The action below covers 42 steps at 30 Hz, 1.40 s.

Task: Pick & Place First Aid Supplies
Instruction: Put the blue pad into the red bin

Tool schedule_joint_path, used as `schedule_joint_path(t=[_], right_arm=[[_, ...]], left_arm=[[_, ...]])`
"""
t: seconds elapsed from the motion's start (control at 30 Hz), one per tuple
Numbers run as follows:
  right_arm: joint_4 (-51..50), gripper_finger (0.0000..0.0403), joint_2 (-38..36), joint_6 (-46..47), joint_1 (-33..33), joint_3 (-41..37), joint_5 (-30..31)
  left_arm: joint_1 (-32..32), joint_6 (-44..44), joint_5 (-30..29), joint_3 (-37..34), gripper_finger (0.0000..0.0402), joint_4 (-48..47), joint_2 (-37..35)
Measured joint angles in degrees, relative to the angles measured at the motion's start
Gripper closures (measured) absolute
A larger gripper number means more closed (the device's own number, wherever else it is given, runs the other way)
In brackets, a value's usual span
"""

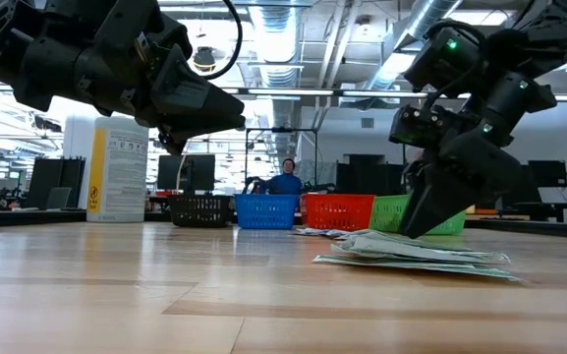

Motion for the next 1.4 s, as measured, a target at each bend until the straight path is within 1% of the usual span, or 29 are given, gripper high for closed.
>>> schedule_joint_path(t=[0.1,0.23,0.33,0.47,0.57,0.67,0.9,1.07,1.4], right_arm=[[-0.01,0.0206,0.0,0.0,0.0,0.0,0.12],[0.22,0.0209,0.48,0.0,0.0,0.01,-0.17],[1.49,0.0217,2.99,0.14,0.0,0.22,-0.33],[4.21,0.0227,8.12,0.15,-0.03,0.42,-0.06],[6.6,0.0235,10.18,0.14,-0.09,0.62,0.16],[7.06,0.0243,10.3,0.11,-0.09,0.6,0.1],[6.12,0.027,7.04,-0.15,-0.07,0.1,-0.94],[5.87,0.0292,6.19,-0.13,-0.04,0.04,-1.04],[5.83,0.0313,6.16,-0.08,-0.04,0.02,-1.04]], left_arm=[[0.01,0.0,0.0,0.0,0.0289,0.0,0.01],[0.01,0.0,0.0,0.0,0.0289,0.0,0.01],[0.02,0.0,0.02,-0.02,0.0289,0.0,0.0],[0.02,0.0,0.01,-0.02,0.0289,0.0,0.0],[0.02,0.02,0.0,-0.02,0.0289,0.0,0.0],[0.0,0.0,0.02,-0.02,0.0289,0.0,0.0],[0.01,0.01,0.0,-0.02,0.0289,0.0,0.0],[0.0,0.02,0.02,-0.02,0.0289,0.0,0.0],[0.01,0.02,0.01,-0.02,0.0289,0.0,0.0]])
